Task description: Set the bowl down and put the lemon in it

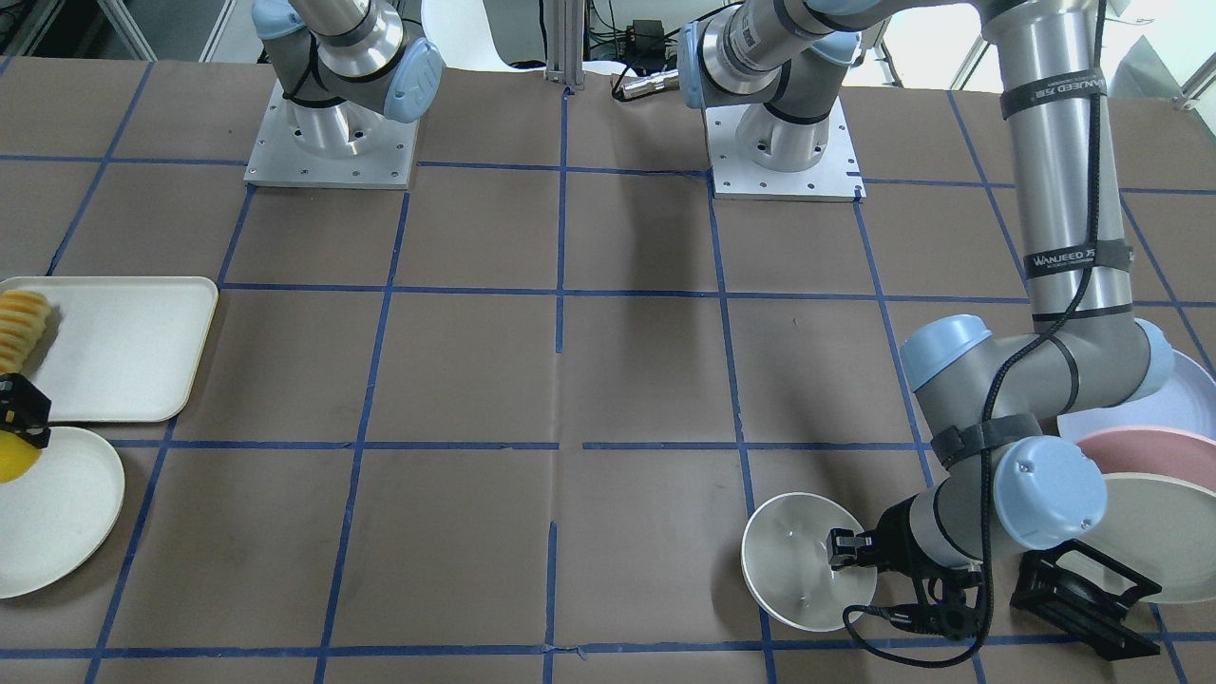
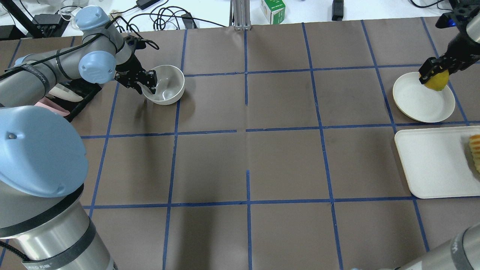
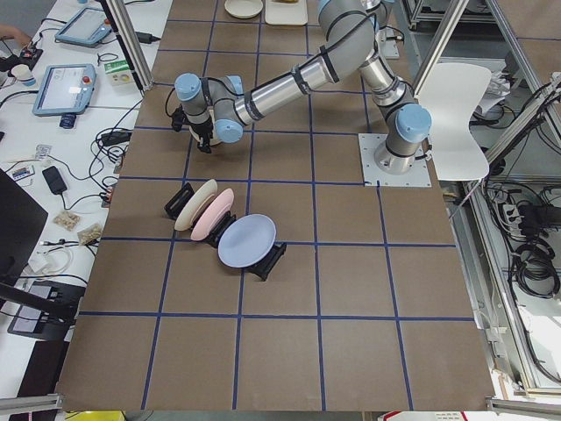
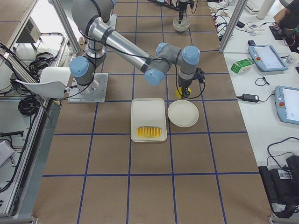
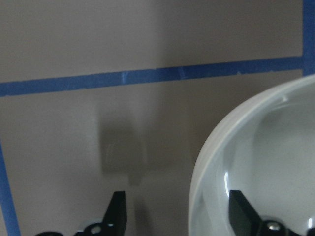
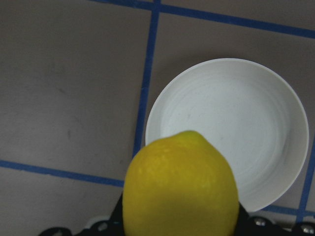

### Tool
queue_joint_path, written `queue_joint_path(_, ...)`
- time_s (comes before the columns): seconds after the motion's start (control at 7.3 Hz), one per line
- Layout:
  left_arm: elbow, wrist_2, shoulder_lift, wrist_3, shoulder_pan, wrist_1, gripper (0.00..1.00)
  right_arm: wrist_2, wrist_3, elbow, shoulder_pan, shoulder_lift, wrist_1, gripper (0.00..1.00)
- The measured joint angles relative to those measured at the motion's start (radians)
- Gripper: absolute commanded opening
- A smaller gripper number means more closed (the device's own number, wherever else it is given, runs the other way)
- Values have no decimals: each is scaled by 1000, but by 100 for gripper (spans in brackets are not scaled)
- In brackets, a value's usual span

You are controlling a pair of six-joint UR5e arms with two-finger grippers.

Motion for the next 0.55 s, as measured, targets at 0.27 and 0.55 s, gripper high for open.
queue_joint_path(0.27,5,-26,15,-38,1,-8,0,1,162,0,107,-96,101,0)
queue_joint_path(0.55,4,-52,39,-102,-13,-43,0,1,361,2,234,-157,159,1)
